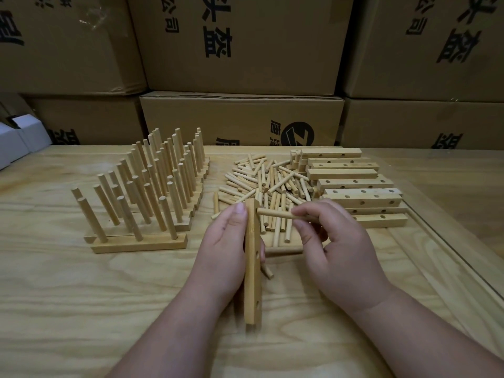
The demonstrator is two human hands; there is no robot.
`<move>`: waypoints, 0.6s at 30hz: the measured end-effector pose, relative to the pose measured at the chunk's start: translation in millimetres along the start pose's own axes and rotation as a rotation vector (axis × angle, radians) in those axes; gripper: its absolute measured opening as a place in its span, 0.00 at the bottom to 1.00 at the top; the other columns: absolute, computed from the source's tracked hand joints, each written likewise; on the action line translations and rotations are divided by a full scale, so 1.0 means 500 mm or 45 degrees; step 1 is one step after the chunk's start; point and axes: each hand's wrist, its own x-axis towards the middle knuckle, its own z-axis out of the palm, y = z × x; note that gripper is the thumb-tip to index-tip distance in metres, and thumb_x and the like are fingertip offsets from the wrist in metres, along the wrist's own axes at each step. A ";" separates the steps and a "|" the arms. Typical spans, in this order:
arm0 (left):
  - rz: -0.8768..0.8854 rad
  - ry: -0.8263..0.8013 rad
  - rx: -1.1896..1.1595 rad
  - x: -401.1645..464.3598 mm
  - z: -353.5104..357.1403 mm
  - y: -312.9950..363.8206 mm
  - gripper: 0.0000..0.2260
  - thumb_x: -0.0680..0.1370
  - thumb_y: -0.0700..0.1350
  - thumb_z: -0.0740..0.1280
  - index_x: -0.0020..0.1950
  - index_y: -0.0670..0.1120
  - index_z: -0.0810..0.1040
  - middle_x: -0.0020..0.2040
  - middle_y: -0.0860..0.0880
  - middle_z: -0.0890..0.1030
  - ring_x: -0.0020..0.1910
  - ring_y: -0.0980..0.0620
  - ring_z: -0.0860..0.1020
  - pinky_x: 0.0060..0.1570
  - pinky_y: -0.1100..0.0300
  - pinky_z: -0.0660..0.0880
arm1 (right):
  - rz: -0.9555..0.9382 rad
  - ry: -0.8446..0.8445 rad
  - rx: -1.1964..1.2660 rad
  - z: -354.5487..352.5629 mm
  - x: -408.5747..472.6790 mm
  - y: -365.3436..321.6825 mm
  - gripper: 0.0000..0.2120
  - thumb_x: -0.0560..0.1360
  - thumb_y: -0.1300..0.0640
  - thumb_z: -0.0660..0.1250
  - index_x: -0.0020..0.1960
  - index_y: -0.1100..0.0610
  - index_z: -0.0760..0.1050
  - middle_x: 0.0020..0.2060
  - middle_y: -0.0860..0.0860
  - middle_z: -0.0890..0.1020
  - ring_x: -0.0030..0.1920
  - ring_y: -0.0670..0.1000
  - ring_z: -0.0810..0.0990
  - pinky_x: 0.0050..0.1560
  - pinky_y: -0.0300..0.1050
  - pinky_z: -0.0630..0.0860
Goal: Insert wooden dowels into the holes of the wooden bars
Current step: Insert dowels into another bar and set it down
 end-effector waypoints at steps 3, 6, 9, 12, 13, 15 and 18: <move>0.023 -0.020 -0.002 0.001 0.000 0.003 0.17 0.85 0.56 0.56 0.49 0.50 0.80 0.29 0.46 0.79 0.25 0.53 0.76 0.25 0.62 0.74 | -0.020 -0.010 -0.004 -0.002 0.003 0.000 0.07 0.78 0.62 0.66 0.54 0.58 0.80 0.44 0.45 0.77 0.44 0.44 0.77 0.42 0.41 0.75; 0.046 -0.036 -0.011 0.001 0.002 0.005 0.15 0.85 0.55 0.57 0.53 0.53 0.82 0.29 0.45 0.78 0.25 0.52 0.75 0.25 0.61 0.74 | -0.035 0.006 -0.001 -0.006 0.005 -0.002 0.06 0.78 0.61 0.66 0.54 0.58 0.80 0.45 0.45 0.77 0.45 0.45 0.77 0.43 0.42 0.75; 0.058 -0.055 -0.010 0.001 0.004 0.009 0.15 0.83 0.57 0.58 0.53 0.57 0.84 0.29 0.45 0.78 0.25 0.53 0.76 0.25 0.62 0.74 | -0.039 0.011 -0.022 -0.010 0.008 0.000 0.07 0.79 0.60 0.66 0.54 0.58 0.80 0.46 0.45 0.77 0.46 0.45 0.77 0.44 0.42 0.75; 0.072 -0.052 0.009 0.002 0.004 0.010 0.17 0.78 0.61 0.60 0.54 0.56 0.84 0.28 0.45 0.77 0.27 0.54 0.76 0.28 0.62 0.75 | -0.067 0.001 -0.084 -0.015 0.011 0.004 0.08 0.79 0.59 0.66 0.54 0.59 0.81 0.45 0.46 0.78 0.47 0.47 0.77 0.46 0.43 0.75; 0.069 -0.047 0.014 0.002 0.003 0.011 0.17 0.76 0.62 0.60 0.54 0.57 0.85 0.29 0.45 0.77 0.27 0.54 0.76 0.28 0.62 0.75 | -0.075 0.000 -0.100 -0.016 0.011 0.005 0.08 0.79 0.58 0.66 0.54 0.59 0.82 0.45 0.46 0.78 0.47 0.47 0.77 0.46 0.42 0.75; 0.046 -0.038 0.016 0.002 0.001 0.011 0.18 0.75 0.63 0.61 0.54 0.57 0.85 0.29 0.46 0.77 0.27 0.54 0.77 0.29 0.62 0.75 | -0.078 -0.002 -0.116 -0.017 0.011 0.005 0.08 0.79 0.58 0.66 0.55 0.58 0.82 0.45 0.46 0.79 0.47 0.47 0.77 0.47 0.41 0.75; 0.014 -0.033 0.054 0.002 -0.002 0.010 0.17 0.75 0.64 0.62 0.54 0.60 0.86 0.29 0.47 0.78 0.28 0.54 0.77 0.30 0.63 0.76 | -0.060 -0.015 -0.131 -0.019 0.011 0.006 0.09 0.79 0.57 0.66 0.55 0.57 0.82 0.45 0.45 0.79 0.47 0.45 0.78 0.47 0.41 0.75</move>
